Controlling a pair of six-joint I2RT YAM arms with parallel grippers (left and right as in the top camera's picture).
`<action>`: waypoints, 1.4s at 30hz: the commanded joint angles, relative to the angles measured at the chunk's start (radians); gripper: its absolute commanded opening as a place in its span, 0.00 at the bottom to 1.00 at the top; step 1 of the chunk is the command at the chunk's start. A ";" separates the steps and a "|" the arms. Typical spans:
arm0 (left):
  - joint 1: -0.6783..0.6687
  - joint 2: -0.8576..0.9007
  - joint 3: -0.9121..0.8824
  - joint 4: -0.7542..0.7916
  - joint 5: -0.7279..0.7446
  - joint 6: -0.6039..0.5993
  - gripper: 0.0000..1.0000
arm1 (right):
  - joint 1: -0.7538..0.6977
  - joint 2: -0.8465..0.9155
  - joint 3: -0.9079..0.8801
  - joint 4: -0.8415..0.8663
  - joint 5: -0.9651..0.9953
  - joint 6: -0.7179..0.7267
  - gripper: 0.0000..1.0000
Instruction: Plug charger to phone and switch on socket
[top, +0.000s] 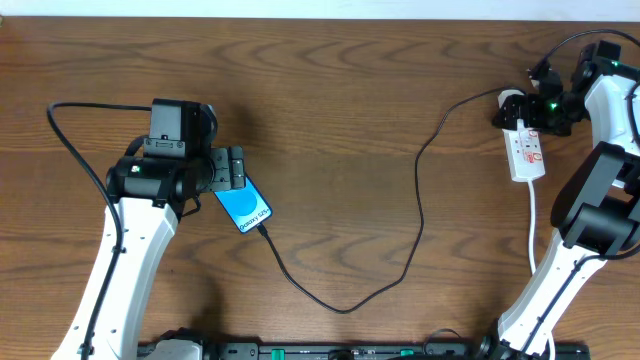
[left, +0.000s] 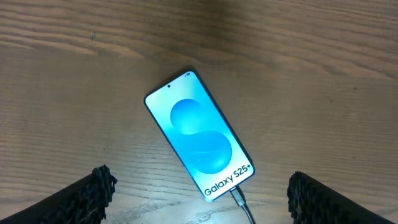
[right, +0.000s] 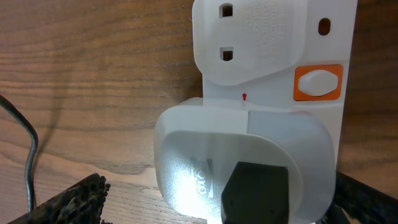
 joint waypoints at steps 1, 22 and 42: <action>0.000 -0.003 0.016 -0.003 -0.017 0.014 0.91 | 0.037 0.039 -0.039 -0.026 -0.045 0.019 0.99; 0.000 -0.003 0.016 -0.003 -0.016 0.014 0.91 | 0.007 0.040 0.121 -0.113 0.019 0.019 0.99; 0.000 -0.003 0.016 -0.003 -0.016 0.014 0.91 | 0.023 0.040 0.047 -0.068 -0.031 0.037 0.99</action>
